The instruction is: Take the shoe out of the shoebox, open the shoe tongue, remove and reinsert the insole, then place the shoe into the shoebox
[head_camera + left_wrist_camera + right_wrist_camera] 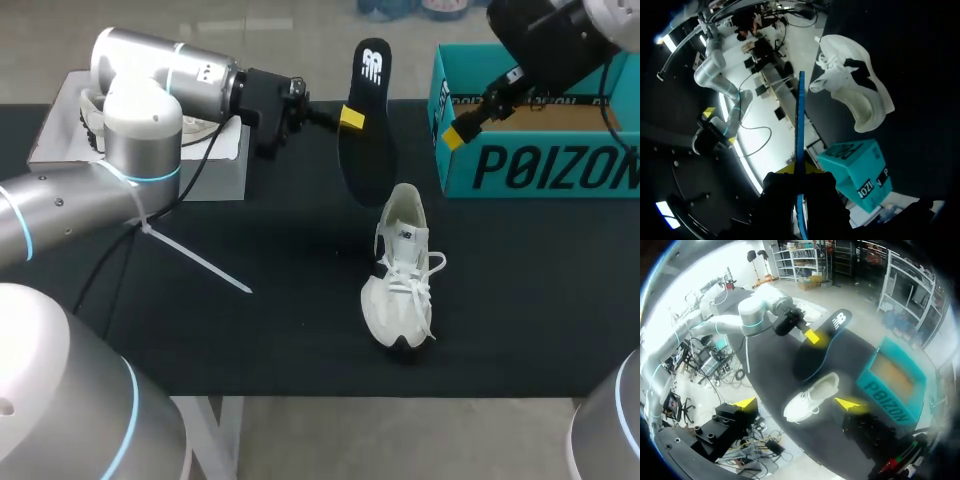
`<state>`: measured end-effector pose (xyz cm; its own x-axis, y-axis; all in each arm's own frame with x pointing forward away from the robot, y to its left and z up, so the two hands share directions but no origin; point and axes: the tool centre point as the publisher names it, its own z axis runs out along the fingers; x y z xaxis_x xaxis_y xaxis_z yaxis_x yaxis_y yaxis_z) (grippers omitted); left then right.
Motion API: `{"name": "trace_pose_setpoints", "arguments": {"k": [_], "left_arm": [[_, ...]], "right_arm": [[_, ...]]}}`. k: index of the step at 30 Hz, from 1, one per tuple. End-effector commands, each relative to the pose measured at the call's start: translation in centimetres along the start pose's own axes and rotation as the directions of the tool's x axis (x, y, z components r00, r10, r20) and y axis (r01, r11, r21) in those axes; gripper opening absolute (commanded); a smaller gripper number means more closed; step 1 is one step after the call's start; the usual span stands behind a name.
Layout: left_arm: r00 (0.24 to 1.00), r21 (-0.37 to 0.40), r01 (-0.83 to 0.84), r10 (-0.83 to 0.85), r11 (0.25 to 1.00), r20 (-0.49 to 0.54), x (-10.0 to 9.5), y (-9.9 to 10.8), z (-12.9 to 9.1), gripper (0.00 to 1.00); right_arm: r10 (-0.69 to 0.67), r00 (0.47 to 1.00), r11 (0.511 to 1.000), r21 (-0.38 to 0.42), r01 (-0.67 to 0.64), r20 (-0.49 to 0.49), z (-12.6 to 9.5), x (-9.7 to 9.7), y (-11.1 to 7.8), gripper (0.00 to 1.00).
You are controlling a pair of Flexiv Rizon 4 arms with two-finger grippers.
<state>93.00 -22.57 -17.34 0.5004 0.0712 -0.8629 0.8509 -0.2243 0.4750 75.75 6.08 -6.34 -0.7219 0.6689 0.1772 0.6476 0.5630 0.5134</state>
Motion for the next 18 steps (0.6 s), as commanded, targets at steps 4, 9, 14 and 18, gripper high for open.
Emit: {"name": "trace_pose_setpoints", "arguments": {"k": [4, 9, 14, 18], "left_arm": [[1.0, -0.001, -0.003, 0.003, 1.0, 0.001, 0.0, 0.0, 0.0, 0.0], [1.0, -0.001, -0.003, 0.003, 1.0, 0.001, 0.0, 0.0, 0.0, 0.0], [1.0, -0.001, -0.003, 0.003, 1.0, 0.001, 0.0, 0.0, 0.0, 0.0], [1.0, -0.001, -0.003, 0.003, 1.0, 0.001, 0.0, 0.0, 0.0, 0.0]], "right_arm": [[0.041, 0.965, 0.992, -0.107, -0.07, -0.257, 1.4, -1.2, -0.3, 1.0], [0.04, 0.955, 0.987, -0.138, -0.084, -0.295, 2.4, -0.6, -0.2, 1.0], [0.079, 0.945, 0.977, -0.162, -0.136, -0.317, 3.8, -0.9, 0.7, 1.0], [0.098, 0.931, 0.966, -0.19, -0.173, -0.35, 4.7, -1.4, 1.7, 1.0]]}}
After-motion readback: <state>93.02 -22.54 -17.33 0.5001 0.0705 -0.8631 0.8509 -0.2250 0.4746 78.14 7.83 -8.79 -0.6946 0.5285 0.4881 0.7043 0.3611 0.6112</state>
